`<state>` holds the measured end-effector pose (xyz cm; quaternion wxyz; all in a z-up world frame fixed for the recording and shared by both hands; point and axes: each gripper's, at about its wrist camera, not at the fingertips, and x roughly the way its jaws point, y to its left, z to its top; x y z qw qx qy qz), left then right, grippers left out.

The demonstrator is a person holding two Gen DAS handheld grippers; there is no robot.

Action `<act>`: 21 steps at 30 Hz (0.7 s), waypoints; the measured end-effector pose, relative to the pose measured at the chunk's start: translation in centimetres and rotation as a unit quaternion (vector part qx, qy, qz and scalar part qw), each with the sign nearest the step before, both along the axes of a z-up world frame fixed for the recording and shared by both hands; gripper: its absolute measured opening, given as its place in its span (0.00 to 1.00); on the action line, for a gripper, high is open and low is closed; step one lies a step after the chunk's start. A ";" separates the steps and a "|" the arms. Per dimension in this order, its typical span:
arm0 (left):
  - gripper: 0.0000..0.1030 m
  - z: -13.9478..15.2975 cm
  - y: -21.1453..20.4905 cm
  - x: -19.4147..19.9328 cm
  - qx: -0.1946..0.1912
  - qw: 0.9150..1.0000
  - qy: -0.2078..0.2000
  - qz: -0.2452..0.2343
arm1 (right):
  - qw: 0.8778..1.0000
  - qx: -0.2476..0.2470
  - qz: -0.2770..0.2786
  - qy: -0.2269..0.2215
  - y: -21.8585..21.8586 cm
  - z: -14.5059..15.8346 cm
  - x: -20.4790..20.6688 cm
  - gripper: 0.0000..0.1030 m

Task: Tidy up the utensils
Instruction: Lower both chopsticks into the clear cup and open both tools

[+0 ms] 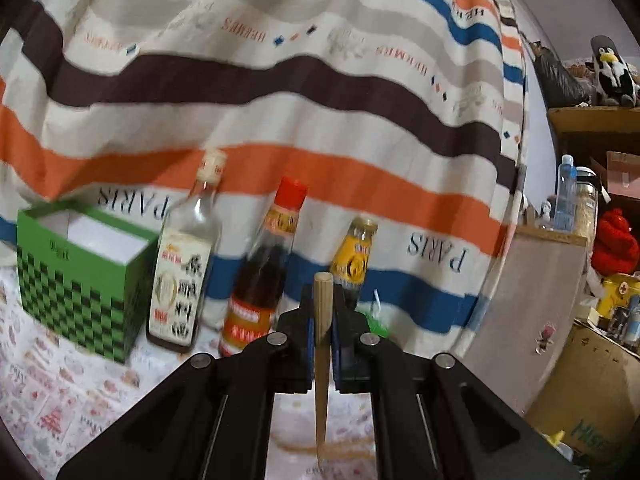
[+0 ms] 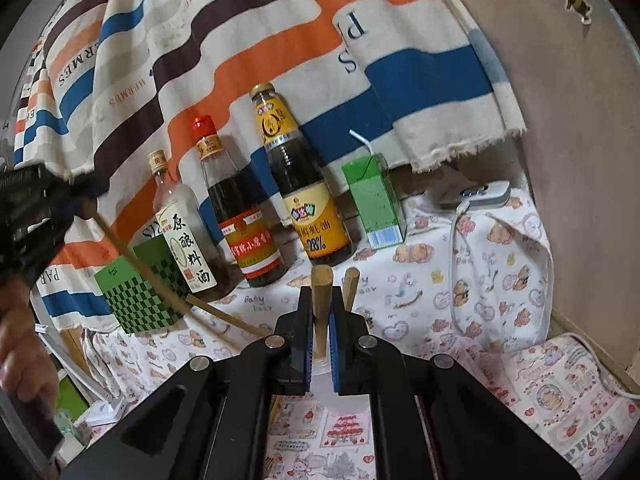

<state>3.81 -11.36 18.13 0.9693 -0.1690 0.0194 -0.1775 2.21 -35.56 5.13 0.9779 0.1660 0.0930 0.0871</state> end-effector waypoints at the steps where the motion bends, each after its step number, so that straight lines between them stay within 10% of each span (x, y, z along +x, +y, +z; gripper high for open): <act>1: 0.05 0.1 -0.2 0.0 0.006 1.000 -0.012 0.013 | 1.000 0.006 0.000 0.007 -0.1 -0.1 0.1 0.07; 12: 0.05 -1.7 -1.0 5.4 -0.012 1.000 -0.002 0.013 | 0.999 0.024 0.014 0.043 -0.3 -1.0 1.3 0.07; 21: 0.05 -3.4 -3.9 7.0 0.047 0.997 -0.016 0.056 | 0.999 0.025 0.017 0.045 -0.5 -0.9 1.5 0.07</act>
